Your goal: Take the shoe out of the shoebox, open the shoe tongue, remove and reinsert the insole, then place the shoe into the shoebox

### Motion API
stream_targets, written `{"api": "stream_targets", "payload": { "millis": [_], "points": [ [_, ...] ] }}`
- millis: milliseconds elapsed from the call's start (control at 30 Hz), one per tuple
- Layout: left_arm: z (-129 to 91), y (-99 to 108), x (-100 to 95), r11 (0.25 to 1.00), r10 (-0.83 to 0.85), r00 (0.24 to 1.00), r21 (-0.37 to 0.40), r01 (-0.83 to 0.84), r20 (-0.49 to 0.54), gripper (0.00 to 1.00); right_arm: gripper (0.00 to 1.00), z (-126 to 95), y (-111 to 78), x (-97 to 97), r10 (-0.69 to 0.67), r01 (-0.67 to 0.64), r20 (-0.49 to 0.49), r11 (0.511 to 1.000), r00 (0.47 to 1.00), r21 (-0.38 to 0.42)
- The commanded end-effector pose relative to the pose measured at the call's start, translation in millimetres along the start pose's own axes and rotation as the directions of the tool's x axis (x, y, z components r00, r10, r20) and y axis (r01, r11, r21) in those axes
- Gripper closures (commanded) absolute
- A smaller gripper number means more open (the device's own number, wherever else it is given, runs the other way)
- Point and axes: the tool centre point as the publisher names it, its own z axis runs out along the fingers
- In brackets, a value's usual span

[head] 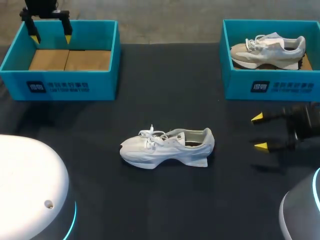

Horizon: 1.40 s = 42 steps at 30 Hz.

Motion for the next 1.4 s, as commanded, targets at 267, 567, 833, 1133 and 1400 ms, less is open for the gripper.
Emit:
{"api": "stream_targets", "payload": {
  "millis": [267, 567, 833, 1133, 1400],
  "points": [
    [0, 0, 0.0, 1.000, 0.000, 1.000, 0.000, 0.000, 0.000, 0.00, 0.00, 3, -2.6, 1.0, -0.003, 0.002, 0.023, 0.999, 1.000, 0.047],
    [0, 0, 0.0, 1.000, 0.000, 1.000, 0.000, 0.000, 0.000, 0.00, 0.00, 3, -2.6, 1.0, -0.003, 0.002, 0.023, 0.999, 1.000, 0.047],
    [0, 0, 0.0, 1.000, 0.000, 1.000, 0.000, 0.000, 0.000, 0.00, 0.00, 3, -2.6, 1.0, -0.003, 0.002, 0.023, 0.999, 1.000, 0.047],
    [0, 0, 0.0, 1.000, 0.000, 1.000, 0.000, 0.000, 0.000, 0.00, 0.00, 3, -2.6, 1.0, -0.003, 0.002, 0.023, 0.999, 1.000, 0.047],
    [0, 0, 0.0, 1.000, 0.000, 1.000, 0.000, 0.000, 0.000, 0.00, 0.00, 22, -0.4, 12.4, -0.022, 0.019, 0.045, 0.998, 0.999, 0.067]
  ]
}}
